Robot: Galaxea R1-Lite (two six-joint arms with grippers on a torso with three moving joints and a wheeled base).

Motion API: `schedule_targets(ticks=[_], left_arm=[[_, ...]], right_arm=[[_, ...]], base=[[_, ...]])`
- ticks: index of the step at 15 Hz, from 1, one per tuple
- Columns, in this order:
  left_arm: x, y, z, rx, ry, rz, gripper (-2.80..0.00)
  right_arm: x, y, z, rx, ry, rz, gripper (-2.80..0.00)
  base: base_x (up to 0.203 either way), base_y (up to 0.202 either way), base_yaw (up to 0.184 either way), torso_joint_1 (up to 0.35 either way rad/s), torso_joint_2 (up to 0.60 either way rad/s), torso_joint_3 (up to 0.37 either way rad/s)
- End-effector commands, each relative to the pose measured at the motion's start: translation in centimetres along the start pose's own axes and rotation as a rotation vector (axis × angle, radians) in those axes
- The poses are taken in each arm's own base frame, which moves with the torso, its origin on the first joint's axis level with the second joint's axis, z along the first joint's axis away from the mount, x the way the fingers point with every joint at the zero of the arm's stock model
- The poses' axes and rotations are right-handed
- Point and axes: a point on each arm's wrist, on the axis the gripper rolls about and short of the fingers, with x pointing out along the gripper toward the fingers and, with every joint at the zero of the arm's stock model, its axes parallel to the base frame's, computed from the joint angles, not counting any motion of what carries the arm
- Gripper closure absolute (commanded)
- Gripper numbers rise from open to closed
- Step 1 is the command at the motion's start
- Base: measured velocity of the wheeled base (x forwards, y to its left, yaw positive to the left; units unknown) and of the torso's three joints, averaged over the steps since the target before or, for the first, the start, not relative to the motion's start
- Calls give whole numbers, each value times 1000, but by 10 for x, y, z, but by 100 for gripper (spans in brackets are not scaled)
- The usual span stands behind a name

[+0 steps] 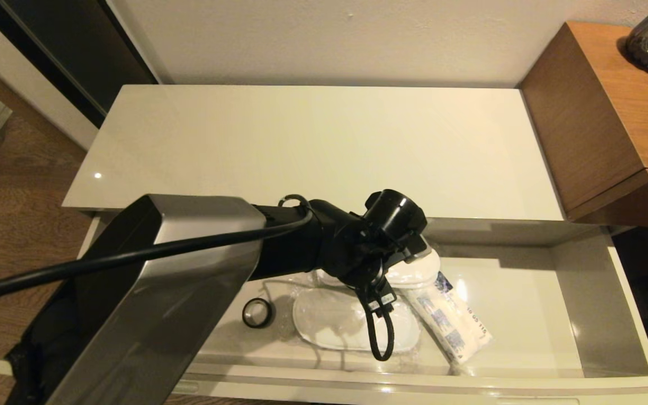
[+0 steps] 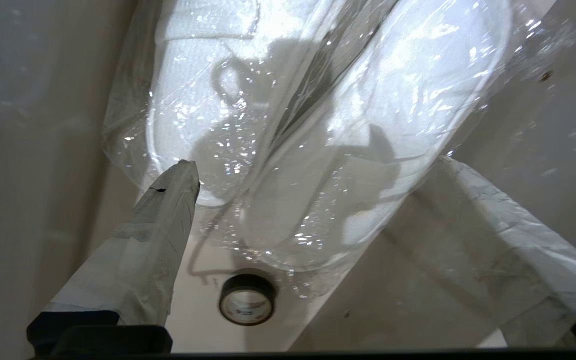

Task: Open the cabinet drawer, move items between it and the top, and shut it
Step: Take out the disposable slippers from the drawer

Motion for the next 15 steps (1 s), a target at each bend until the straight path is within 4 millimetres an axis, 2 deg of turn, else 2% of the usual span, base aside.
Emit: schedule_targets(ticks=[1, 5, 9, 13, 15], left_arm=[[1, 1, -1, 8, 7, 1, -280], [-8, 12, -1, -7, -18, 10, -280], [1, 9, -4, -5, 9, 9, -280], [22, -14, -3, 39, 60, 12, -280], [24, -27, -1, 59, 91, 42, -280]], right_arm=[[0, 0, 0, 0, 0, 1, 0], [0, 0, 0, -2, -2, 1, 0], [0, 0, 0, -2, 0, 1, 0], [0, 0, 0, -2, -2, 1, 0], [0, 0, 0, -2, 0, 1, 0]], base=[[0, 0, 0, 0, 0, 0], [0, 0, 0, 0, 0, 0], [0, 0, 0, 0, 0, 0], [0, 0, 0, 0, 0, 0], [0, 0, 0, 0, 0, 0]])
